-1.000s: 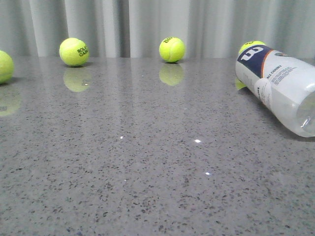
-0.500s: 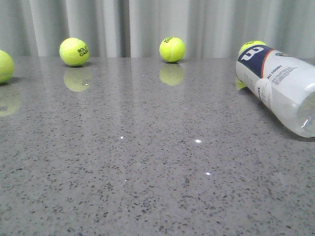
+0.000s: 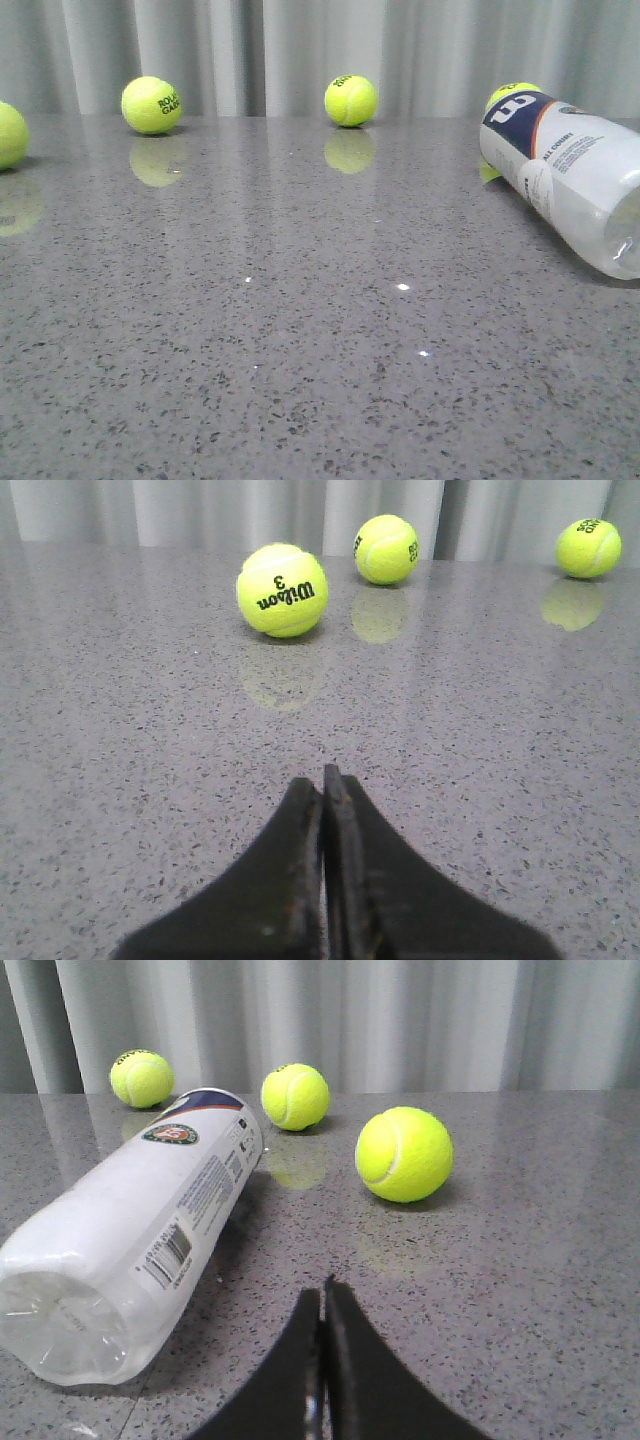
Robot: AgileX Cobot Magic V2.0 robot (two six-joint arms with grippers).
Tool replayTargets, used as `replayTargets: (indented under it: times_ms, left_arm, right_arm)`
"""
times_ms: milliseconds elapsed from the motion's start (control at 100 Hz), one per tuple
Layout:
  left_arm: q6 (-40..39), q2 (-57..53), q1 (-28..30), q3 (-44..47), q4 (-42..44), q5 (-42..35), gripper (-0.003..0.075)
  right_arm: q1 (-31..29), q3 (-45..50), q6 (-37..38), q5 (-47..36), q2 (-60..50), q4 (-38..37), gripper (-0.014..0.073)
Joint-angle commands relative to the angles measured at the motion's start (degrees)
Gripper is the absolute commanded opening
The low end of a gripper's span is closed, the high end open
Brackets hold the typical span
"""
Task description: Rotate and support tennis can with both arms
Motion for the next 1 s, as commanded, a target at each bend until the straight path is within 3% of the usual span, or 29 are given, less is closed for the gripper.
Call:
replayTargets:
  times_ms: [0,230,540,640,780,830,990]
  left_arm:
    - [-0.02,-2.16,0.14,2.77,-0.46,-4.57,-0.0021]
    - [-0.02,-2.16,0.14,2.77,-0.46,-4.57,-0.0021]
    - [-0.02,-2.16,0.14,2.77,-0.46,-4.57,-0.0021]
    - [-0.02,-2.16,0.14,2.77,-0.46,-4.57,-0.0021]
    - [-0.02,-2.16,0.14,2.77,-0.46,-4.57,-0.0021]
    - [-0.02,-2.16,0.14,2.77,-0.46,-4.57,-0.0021]
    - [-0.02,-2.16,0.14,2.77,-0.46,-4.57,-0.0021]
  right_arm:
    - [-0.27,-3.93,-0.07,-3.25,-0.57,-0.80,-0.0057]
    - [-0.27,-14.06,-0.07,8.92,6.45,-0.89,-0.0057]
    - [-0.27,-27.67,-0.07,22.44,24.13,1.27,-0.0034]
    - [-0.21,-31.85,-0.07,25.30,29.38,1.27,0.0109]
    - [-0.21,-37.63,-0.26,26.42,35.29,1.71,0.0560]
    - [-0.21,-39.28,-0.41,26.97,36.71,1.76,0.0675]
    - [1.83,-46.00,-0.49,31.89,42.38,4.50,0.0635]
